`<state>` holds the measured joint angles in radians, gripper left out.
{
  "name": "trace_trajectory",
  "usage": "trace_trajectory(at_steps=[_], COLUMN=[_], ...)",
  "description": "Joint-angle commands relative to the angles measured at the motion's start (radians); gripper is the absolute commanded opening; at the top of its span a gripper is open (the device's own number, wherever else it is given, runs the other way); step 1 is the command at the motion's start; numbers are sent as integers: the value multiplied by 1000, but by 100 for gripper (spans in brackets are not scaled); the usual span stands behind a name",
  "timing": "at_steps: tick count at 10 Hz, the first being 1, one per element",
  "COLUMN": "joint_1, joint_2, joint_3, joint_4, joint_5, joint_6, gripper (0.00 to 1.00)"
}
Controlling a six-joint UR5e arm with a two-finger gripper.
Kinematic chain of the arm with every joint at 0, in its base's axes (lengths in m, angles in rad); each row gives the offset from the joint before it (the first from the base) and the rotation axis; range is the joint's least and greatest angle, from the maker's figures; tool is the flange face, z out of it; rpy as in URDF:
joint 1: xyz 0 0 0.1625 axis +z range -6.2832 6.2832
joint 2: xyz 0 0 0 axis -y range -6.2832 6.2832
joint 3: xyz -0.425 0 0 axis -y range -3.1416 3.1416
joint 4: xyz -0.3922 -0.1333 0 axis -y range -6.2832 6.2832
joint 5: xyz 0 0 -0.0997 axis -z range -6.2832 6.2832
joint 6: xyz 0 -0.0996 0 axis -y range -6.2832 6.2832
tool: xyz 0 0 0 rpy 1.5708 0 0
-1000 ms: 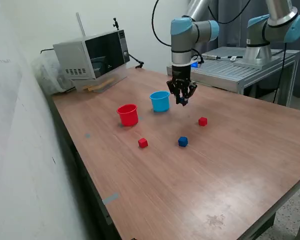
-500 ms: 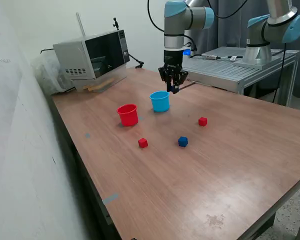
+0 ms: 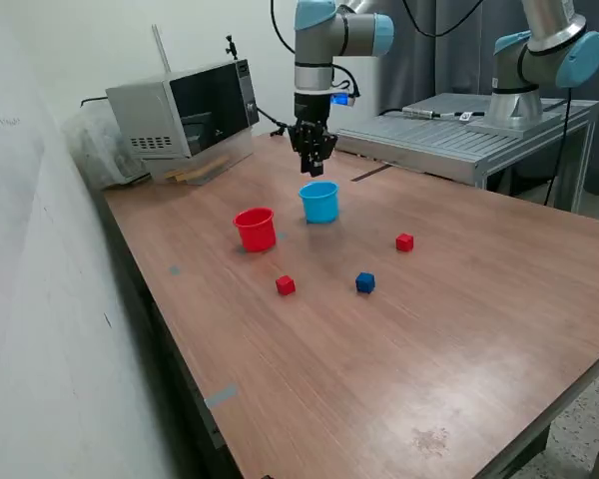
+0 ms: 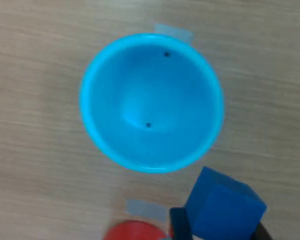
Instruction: Place red objects in the red bin, and blue objects in the blue bin.
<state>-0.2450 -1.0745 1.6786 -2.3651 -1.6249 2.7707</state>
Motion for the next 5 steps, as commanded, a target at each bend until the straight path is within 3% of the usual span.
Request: trace_trajectory(at_steps=[1,5], joint_1=[-63,-105], joint_2=[30,30], joint_3=[-23,-13], joint_4=[0,-2], joint_5=[0,6], joint_6=[0,0], gripper=[0,0])
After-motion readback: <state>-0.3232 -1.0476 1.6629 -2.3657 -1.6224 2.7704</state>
